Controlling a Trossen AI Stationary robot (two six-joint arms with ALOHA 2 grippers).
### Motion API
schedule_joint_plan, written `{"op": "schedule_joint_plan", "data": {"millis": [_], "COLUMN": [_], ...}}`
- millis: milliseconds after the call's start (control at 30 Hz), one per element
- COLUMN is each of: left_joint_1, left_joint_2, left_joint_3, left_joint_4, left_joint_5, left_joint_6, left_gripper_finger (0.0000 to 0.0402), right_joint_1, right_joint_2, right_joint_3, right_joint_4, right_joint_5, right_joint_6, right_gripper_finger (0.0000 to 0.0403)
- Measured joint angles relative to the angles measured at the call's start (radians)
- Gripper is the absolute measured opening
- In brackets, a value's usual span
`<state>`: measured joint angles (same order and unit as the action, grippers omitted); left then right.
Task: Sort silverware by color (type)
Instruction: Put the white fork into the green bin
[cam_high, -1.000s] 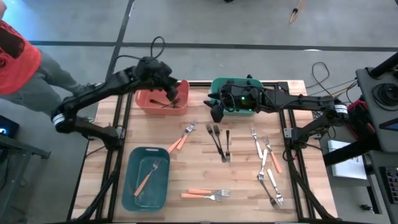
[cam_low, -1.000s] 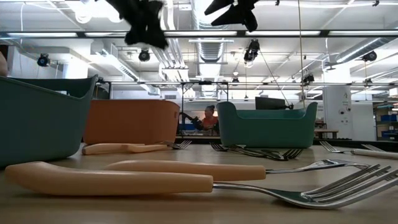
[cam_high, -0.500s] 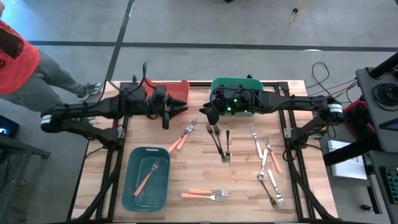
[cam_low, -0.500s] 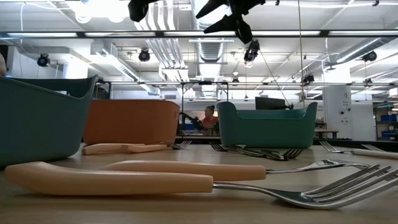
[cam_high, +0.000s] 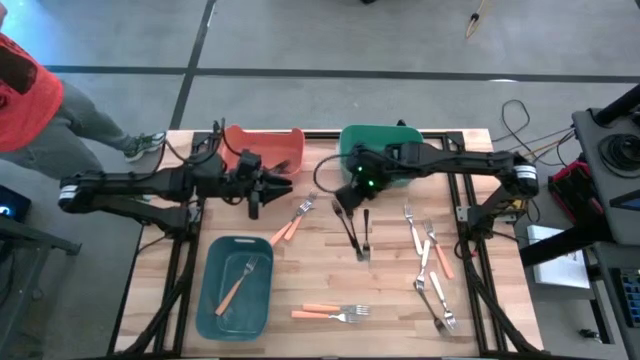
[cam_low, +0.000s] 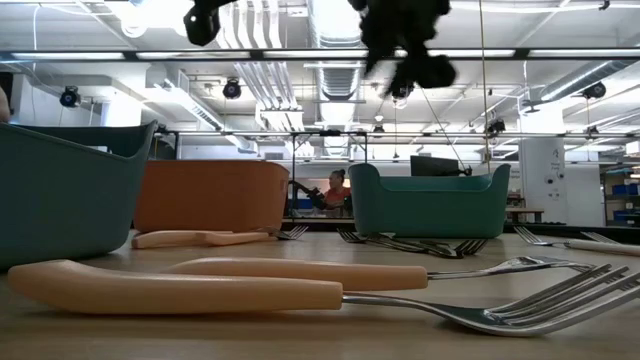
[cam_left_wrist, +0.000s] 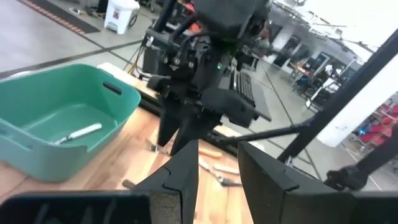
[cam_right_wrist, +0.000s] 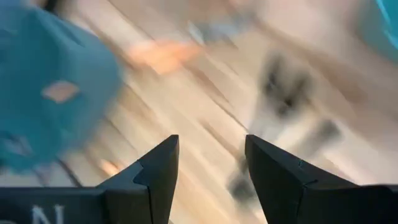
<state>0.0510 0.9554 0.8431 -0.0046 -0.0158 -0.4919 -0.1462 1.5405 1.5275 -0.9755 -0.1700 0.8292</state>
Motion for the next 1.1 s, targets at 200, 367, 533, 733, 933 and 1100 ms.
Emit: {"op": "schedule_joint_plan", "data": {"millis": [200,367,533,733,933,1100], "left_joint_1": [-0.007,-0.007,-0.007,-0.006,-0.005,-0.005], "left_joint_2": [-0.062,-0.083,-0.092,-0.082,-0.073,-0.074], "left_joint_3": [-0.009,-0.009,-0.009,-0.009,0.001,0.035], "left_joint_4": [-0.076,-0.102,-0.103,-0.097,-0.086,-0.084], "left_joint_5": [0.000,0.000,0.000,-0.027,-0.110,-0.230], "left_joint_6": [0.000,0.018,0.037,0.040,0.056,0.089], "left_gripper_finger": [0.0095,0.0095,0.0095,0.0095,0.0095,0.0095], "right_joint_1": [0.040,0.091,0.108,0.094,0.077,0.045], "right_joint_2": [0.016,0.001,-0.030,-0.052,-0.052,-0.052], "right_joint_3": [-0.008,-0.049,-0.167,-0.363,-0.536,-0.634], "right_joint_4": [-0.245,-0.327,-0.364,-0.343,-0.239,-0.090], "right_joint_5": [-0.040,-0.040,-0.035,0.023,0.093,0.096], "right_joint_6": [0.033,0.103,0.165,0.180,0.151,0.127], "right_gripper_finger": [0.0176,0.0176,0.0176,0.0176,0.0176,0.0176]}}
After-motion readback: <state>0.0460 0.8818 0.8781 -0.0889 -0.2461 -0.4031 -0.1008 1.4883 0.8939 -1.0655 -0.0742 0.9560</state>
